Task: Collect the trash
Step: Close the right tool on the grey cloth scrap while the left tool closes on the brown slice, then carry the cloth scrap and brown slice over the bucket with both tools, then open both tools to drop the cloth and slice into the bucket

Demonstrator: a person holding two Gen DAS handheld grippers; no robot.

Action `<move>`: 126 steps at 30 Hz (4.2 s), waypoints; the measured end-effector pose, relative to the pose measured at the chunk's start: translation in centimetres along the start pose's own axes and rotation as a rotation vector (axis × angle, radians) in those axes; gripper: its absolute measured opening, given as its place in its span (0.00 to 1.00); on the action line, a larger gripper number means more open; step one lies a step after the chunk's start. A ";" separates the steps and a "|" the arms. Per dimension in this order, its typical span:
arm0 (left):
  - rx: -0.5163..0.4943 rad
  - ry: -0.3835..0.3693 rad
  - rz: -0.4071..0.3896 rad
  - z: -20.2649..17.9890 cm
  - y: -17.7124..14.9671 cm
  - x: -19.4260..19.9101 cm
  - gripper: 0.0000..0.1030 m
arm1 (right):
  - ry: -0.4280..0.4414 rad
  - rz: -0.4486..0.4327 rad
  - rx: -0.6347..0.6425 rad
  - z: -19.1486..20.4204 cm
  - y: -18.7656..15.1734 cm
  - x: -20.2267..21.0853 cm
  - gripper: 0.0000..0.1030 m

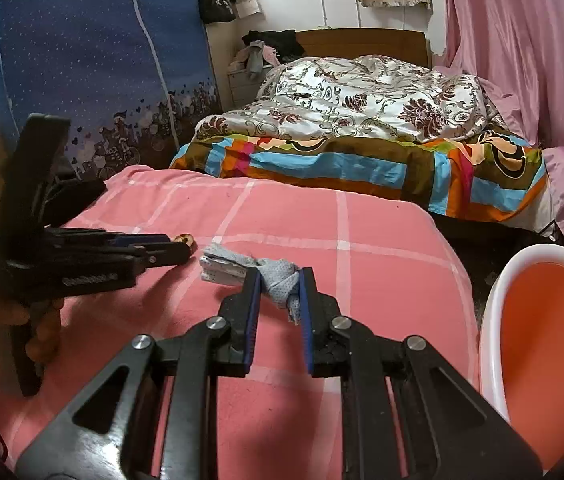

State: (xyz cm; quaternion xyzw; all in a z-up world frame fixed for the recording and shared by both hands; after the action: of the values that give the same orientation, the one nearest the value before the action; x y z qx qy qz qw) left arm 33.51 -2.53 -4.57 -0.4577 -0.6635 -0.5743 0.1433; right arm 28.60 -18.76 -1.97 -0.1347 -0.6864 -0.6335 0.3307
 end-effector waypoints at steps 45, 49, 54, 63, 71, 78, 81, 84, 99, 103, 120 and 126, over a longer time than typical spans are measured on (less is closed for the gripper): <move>-0.394 -0.261 -0.687 -25.4 0.3 9.9 0.23 | -0.413 -0.753 -0.318 -16.3 -4.5 23.7 0.26; -0.419 -0.287 -0.684 -27.2 0.4 9.0 0.23 | -0.451 -0.749 -0.323 -16.9 -5.1 24.1 0.27; -0.443 -0.296 -0.669 -28.1 0.1 8.1 0.23 | -0.473 -0.726 -0.336 -17.4 -5.3 23.8 0.27; -0.438 -0.313 -0.603 -29.6 -0.1 5.5 0.23 | -0.485 -0.651 -0.374 -18.6 -5.5 22.7 0.28; -0.438 -0.327 -0.547 -30.5 0.0 3.7 0.23 | -0.495 -0.570 -0.399 -20.1 -5.7 21.1 0.29; -0.414 -0.340 -0.450 -31.0 0.0 1.3 0.23 | -0.479 -0.466 -0.422 -21.7 -6.0 19.1 0.29; -0.406 -0.336 -0.418 -31.1 0.0 0.4 0.23 | -0.475 -0.431 -0.436 -22.3 -6.3 18.4 0.29; -0.391 -0.343 -0.380 -31.1 0.1 -0.6 0.23 | -0.473 -0.397 -0.451 -22.8 -6.6 17.7 0.29; -0.353 -0.363 -0.255 -31.2 0.1 -3.5 0.23 | -0.461 -0.297 -0.492 -24.1 -7.7 16.0 0.29; -0.335 -0.361 -0.220 -31.1 0.2 -4.3 0.24 | -0.457 -0.262 -0.510 -24.6 -8.1 15.4 0.31; -0.267 -0.341 -0.158 -29.9 0.3 -5.4 0.35 | -0.455 -0.252 -0.530 -25.1 -8.6 15.1 0.49; -0.257 -0.321 -0.172 -29.5 0.6 -4.9 0.38 | -0.464 -0.258 -0.534 -24.9 -8.6 15.1 0.61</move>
State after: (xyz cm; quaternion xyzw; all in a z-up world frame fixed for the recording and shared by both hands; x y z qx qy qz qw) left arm 26.76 -31.11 1.13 -0.4993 -0.6358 -0.5841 -0.0732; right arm 19.14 -47.53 0.22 -0.2686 -0.5651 -0.7792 0.0370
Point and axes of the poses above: each gripper's, at about its wrist camera, not at the fingertips, and x roughly against the way its jaws point, z to its left, y to its top, the point moved 3 cm from there along -x, roughly the way its jaws point, and after that the axes turned 10 degrees about -y, right-handed, at the moved point
